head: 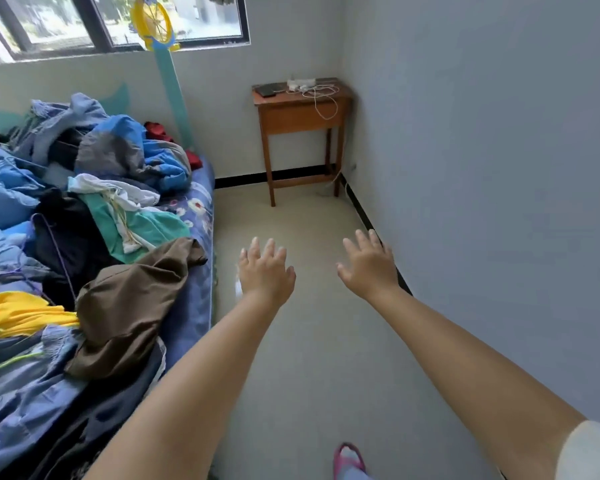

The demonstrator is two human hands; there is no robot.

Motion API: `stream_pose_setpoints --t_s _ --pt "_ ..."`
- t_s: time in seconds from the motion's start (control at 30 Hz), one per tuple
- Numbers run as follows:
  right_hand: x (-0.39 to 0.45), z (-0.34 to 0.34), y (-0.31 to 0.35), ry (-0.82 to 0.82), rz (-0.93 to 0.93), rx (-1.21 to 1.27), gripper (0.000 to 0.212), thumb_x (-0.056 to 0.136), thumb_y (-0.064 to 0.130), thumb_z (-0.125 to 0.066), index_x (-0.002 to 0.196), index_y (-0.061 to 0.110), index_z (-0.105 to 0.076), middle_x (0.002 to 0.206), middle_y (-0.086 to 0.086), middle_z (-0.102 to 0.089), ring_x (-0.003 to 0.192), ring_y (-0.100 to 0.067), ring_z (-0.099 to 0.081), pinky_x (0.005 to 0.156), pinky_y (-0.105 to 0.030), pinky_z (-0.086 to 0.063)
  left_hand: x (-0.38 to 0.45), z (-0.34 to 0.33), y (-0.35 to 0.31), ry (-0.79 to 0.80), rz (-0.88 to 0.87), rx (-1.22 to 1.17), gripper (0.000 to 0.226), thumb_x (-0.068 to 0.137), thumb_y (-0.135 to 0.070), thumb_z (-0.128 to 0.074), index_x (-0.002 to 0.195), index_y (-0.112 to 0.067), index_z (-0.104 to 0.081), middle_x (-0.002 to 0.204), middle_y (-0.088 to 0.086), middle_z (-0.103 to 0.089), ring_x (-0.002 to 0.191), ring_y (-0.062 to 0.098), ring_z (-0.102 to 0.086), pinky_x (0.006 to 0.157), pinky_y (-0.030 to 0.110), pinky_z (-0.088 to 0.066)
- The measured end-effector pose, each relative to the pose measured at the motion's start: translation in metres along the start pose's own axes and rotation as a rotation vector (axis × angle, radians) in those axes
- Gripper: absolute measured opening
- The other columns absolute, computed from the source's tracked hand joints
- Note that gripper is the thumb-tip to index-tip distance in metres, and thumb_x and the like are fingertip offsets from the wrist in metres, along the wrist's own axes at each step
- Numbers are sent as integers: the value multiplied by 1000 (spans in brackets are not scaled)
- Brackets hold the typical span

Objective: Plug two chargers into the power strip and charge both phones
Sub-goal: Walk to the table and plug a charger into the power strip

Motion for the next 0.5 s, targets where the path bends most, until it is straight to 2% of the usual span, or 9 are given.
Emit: stream_pose_setpoints --t_s 0.3,0.5 --pt "278 -31 -17 36 10 22 52 95 34 -44 141 15 -29 154 -13 -18 142 -31 -7 115 -47 -8 270 -26 27 30 14 33 49 92 -32 -39 137 -17 -26 152 6 -21 140 30 -6 113 44 -6" --pt "439 -45 -4 37 66 24 52 95 35 -44 141 15 -29 154 -12 -20 142 -30 -9 115 -46 -9 415 -32 70 18 68 44 46 90 -28 -40 134 -18 -30 151 6 -23 139 30 -8 113 45 -8"
Point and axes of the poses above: each hand's wrist, its own x-axis towards the middle knuckle, its own z-axis out of the back of the hand, y = z × x, the point moved 2 cm from there along x, towards the middle knuckle
